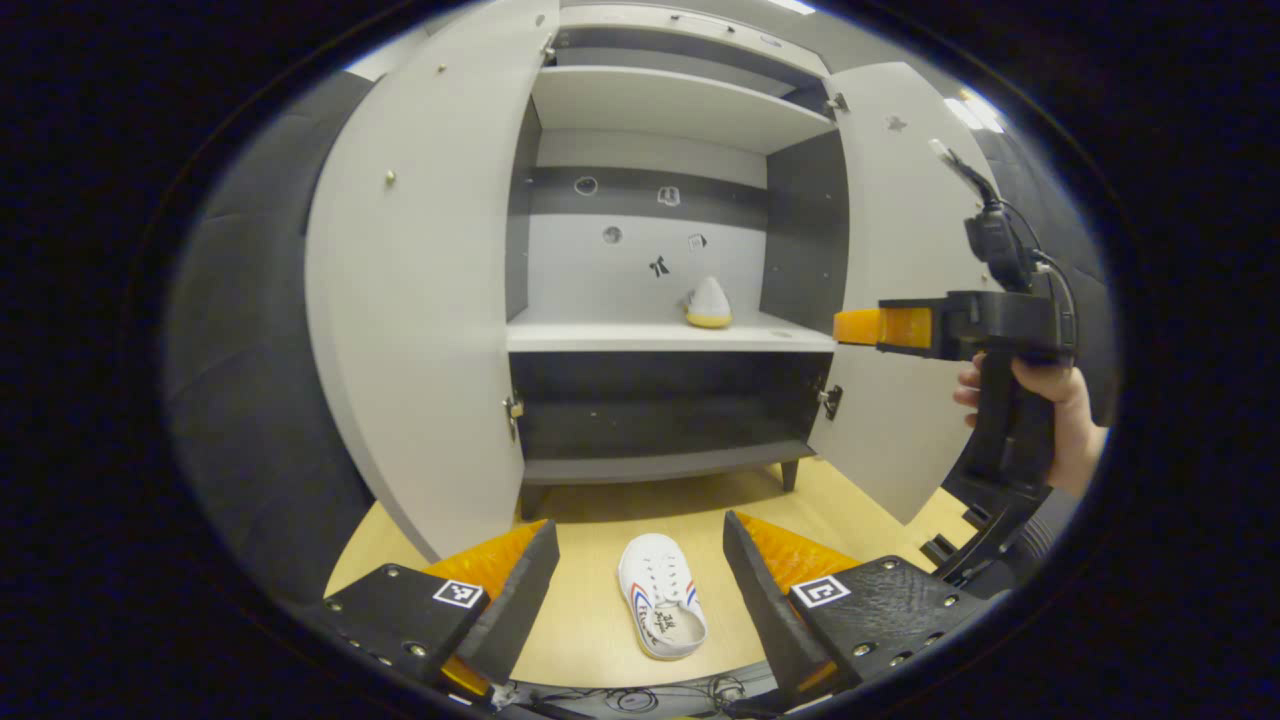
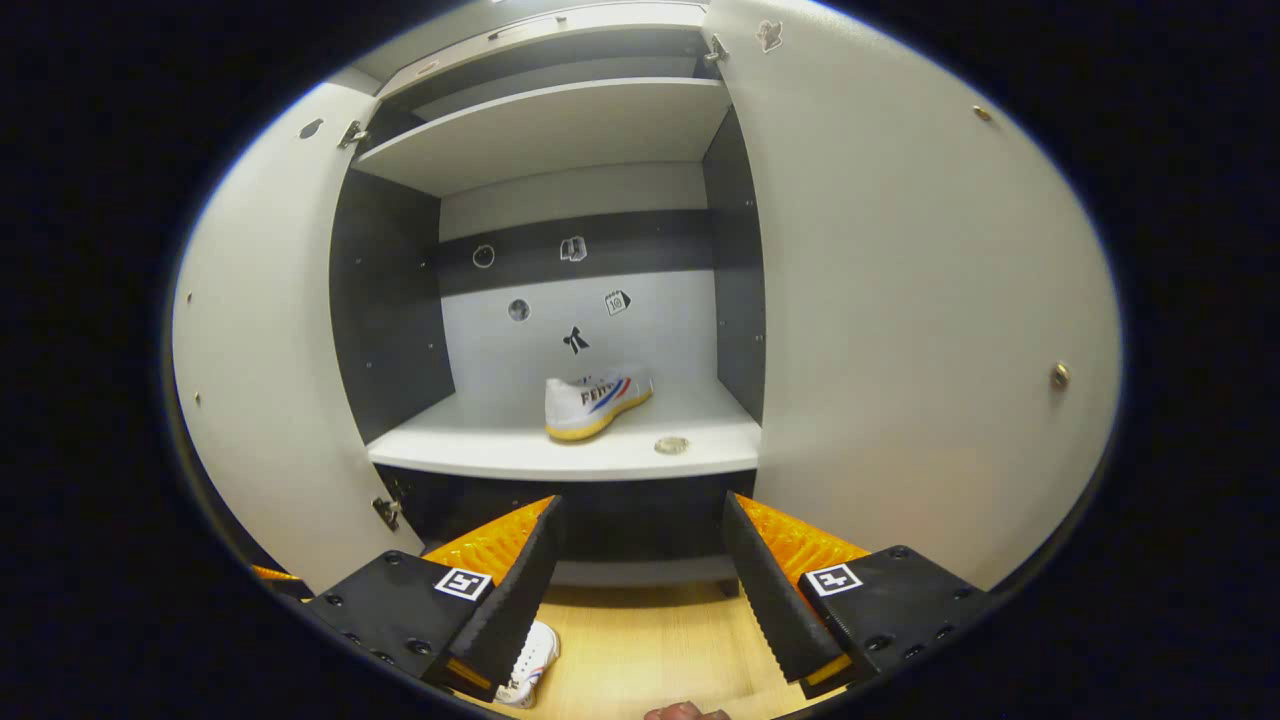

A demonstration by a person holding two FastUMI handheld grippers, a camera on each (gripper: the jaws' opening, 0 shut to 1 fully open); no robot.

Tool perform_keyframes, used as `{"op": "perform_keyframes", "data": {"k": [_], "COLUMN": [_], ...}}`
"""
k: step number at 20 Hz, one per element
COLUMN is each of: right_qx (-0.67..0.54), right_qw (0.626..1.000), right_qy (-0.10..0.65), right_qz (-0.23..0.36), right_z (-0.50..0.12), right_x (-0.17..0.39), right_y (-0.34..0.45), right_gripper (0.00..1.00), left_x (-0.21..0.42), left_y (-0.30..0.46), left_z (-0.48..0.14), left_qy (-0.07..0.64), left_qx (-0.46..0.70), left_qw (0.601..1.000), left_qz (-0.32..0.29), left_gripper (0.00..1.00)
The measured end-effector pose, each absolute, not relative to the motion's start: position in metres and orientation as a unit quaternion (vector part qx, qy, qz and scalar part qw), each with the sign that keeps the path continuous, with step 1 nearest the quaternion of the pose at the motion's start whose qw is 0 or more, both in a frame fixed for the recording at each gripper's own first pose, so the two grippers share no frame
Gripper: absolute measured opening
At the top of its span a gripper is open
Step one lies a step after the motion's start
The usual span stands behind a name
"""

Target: Grab one shoe with the right hand and put it into the shoe cabinet, grab the other shoe with the left hand and put it into the shoe cabinet; then close the right door with the right hand and the left door with the left hand.

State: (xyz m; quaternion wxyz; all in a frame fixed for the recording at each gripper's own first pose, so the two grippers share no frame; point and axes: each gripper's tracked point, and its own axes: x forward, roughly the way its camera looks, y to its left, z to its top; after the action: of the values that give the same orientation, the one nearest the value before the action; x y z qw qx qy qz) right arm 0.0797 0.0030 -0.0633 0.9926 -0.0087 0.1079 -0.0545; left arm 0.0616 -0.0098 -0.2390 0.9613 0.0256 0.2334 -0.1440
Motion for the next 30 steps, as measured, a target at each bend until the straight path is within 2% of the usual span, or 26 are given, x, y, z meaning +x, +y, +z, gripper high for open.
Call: {"op": "perform_keyframes", "data": {"k": [3,9,16,19,21,23,24,25,27,29,30], "right_qx": [-0.003,0.012,-0.001,-0.001,0.003,0.008,0.01,0.011,0.01,0.007,0.007], "right_qw": [0.988,0.972,0.936,0.916,0.904,0.896,0.894,0.893,0.894,0.894,0.896], "right_qy": [0.128,0.127,0.132,0.131,0.13,0.128,0.123,0.116,0.108,0.106,0.104], "right_qz": [-0.083,-0.195,-0.326,-0.378,-0.406,-0.425,-0.431,-0.434,-0.434,-0.435,-0.432], "right_z": [-0.085,-0.098,-0.095,-0.09,-0.088,-0.086,-0.082,-0.081,-0.077,-0.076,-0.076], "right_x": [0.03,-0.052,-0.146,-0.186,-0.208,-0.217,-0.216,-0.215,-0.21,-0.202,-0.197], "right_y": [-0.015,-0.07,-0.135,-0.161,-0.176,-0.188,-0.192,-0.195,-0.204,-0.215,-0.22], "right_gripper": [0.98,0.98,0.98,1.0,0.96,1.0,1.0,1.0,1.0,1.0,1.0], "left_x": [0.076,0.104,0.11,0.108,0.108,0.105,0.103,0.1,0.098,0.088,0.088], "left_y": [-0.018,-0.022,-0.011,-0.009,-0.007,-0.012,-0.012,-0.014,-0.019,-0.018,-0.02], "left_z": [-0.283,-0.36,-0.448,-0.468,-0.476,-0.481,-0.489,-0.492,-0.494,-0.501,-0.503], "left_qy": [0.276,0.338,0.416,0.439,0.459,0.481,0.491,0.502,0.51,0.531,0.533], "left_qx": [0.051,0.076,0.111,0.109,0.095,0.065,0.054,0.037,0.012,0.002,-0.009], "left_qw": [0.943,0.913,0.876,0.863,0.855,0.848,0.845,0.839,0.837,0.824,0.825], "left_qz": [-0.177,-0.217,-0.218,-0.224,-0.222,-0.213,-0.207,-0.206,-0.197,-0.195,-0.187], "left_gripper": [0.94,0.94,0.94,0.94,0.94,0.87,0.75,0.75,0.6,0.59,0.52]}}
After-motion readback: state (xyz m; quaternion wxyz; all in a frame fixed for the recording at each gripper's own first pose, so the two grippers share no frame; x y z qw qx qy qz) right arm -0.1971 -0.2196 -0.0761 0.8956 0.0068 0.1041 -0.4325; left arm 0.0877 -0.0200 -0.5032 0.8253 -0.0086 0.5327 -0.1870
